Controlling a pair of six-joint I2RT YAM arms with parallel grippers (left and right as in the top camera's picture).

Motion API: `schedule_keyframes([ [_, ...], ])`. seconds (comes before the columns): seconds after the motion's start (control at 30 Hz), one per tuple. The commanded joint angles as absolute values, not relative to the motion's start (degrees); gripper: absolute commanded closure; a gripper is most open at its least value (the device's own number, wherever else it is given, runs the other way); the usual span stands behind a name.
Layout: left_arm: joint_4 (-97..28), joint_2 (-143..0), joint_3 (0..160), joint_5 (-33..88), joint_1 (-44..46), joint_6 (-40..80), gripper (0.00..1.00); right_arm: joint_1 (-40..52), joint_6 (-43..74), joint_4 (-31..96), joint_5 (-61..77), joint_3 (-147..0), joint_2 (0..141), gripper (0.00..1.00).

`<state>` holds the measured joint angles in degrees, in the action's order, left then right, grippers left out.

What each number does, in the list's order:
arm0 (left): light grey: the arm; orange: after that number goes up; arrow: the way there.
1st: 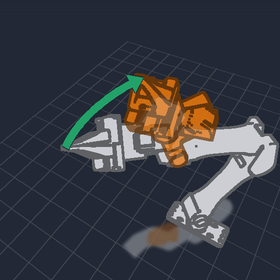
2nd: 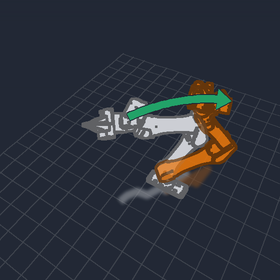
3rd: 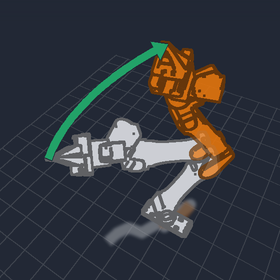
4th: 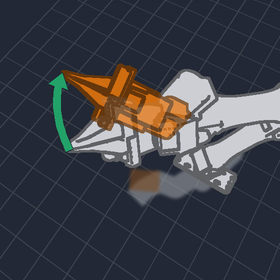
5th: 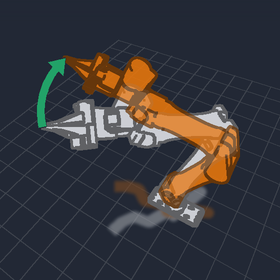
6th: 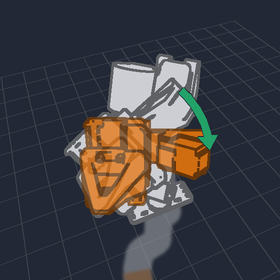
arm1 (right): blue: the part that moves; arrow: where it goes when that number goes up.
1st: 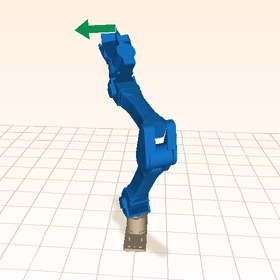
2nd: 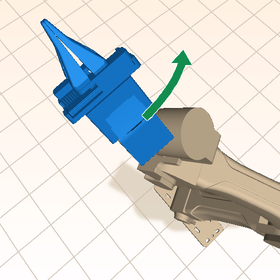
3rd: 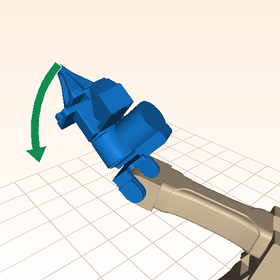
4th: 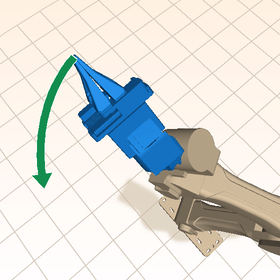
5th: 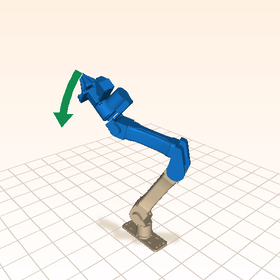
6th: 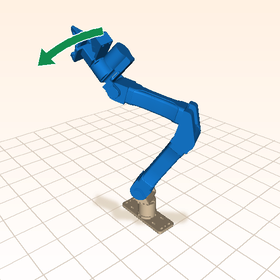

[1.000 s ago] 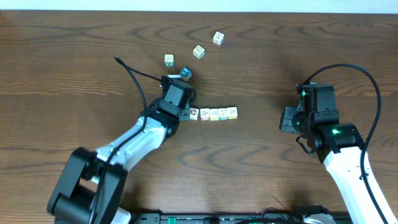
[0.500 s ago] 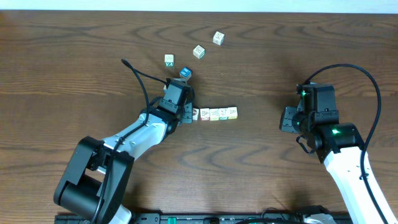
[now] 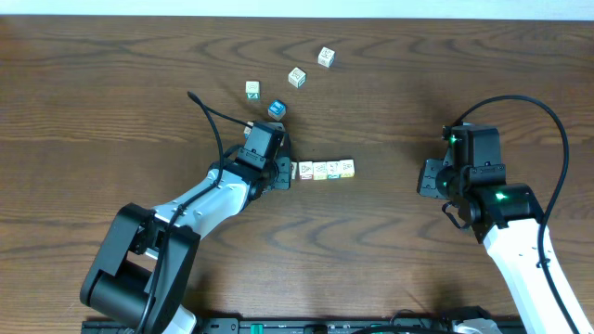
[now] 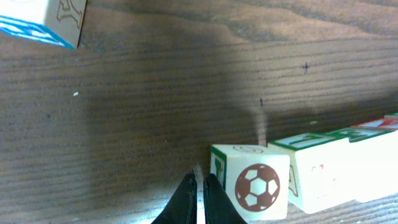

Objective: Lift 5 blocks

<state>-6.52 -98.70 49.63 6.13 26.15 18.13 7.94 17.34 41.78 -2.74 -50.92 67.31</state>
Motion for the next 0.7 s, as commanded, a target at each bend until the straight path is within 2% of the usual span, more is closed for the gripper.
schedule_keyframes([
  [0.0,-7.5,-99.0,50.7,6.9,26.2,17.6,0.93,7.5,17.8,41.8,-2.9,-50.6,66.8,0.99],
  [0.67,-8.0,-99.0,50.7,11.4,26.2,15.9,0.93,7.5,18.4,41.3,-2.9,-50.5,67.0,0.99],
])
